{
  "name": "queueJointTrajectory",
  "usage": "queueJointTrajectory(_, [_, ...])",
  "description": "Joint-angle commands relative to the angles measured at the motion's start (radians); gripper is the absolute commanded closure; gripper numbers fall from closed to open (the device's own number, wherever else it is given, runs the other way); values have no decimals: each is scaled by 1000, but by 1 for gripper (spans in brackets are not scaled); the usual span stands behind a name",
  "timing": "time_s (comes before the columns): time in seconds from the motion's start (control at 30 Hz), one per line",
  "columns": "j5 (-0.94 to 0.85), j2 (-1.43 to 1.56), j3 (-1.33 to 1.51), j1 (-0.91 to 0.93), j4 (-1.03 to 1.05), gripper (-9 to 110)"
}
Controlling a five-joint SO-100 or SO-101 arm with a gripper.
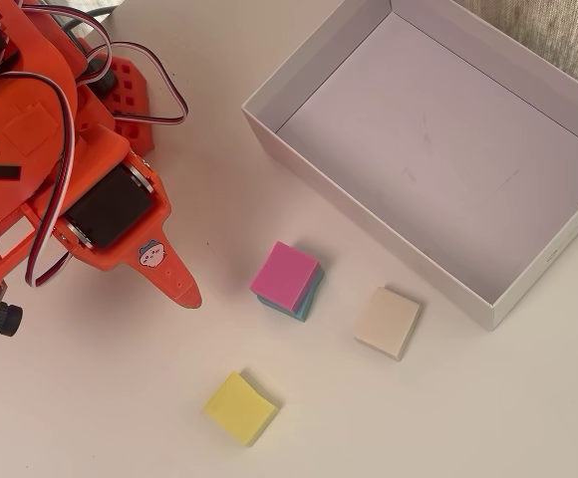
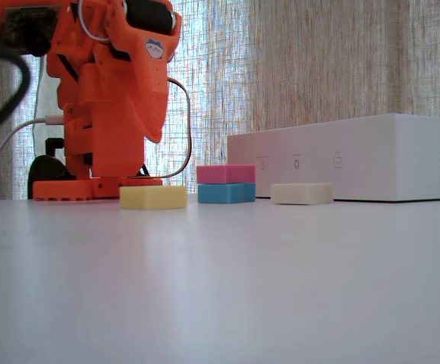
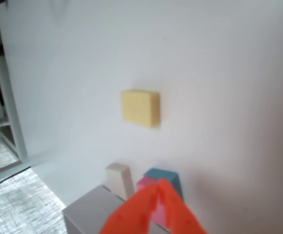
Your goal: Grasp the yellow cuboid and put it in the bin.
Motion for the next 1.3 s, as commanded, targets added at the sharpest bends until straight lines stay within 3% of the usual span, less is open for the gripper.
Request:
queueJointTrajectory(0.0, [-6, -5, -3, 5, 0, 110])
queueJointTrajectory(0.53, [-8, -3, -3, 0, 0, 110])
queueJointTrajectory(0.97, [-14, -5, -3, 0, -2, 103])
queueJointTrajectory(1.17, [-86, -106, -32, 40, -150, 81])
queueJointTrajectory(1.27, [-94, -219, -115, 46, -247, 79])
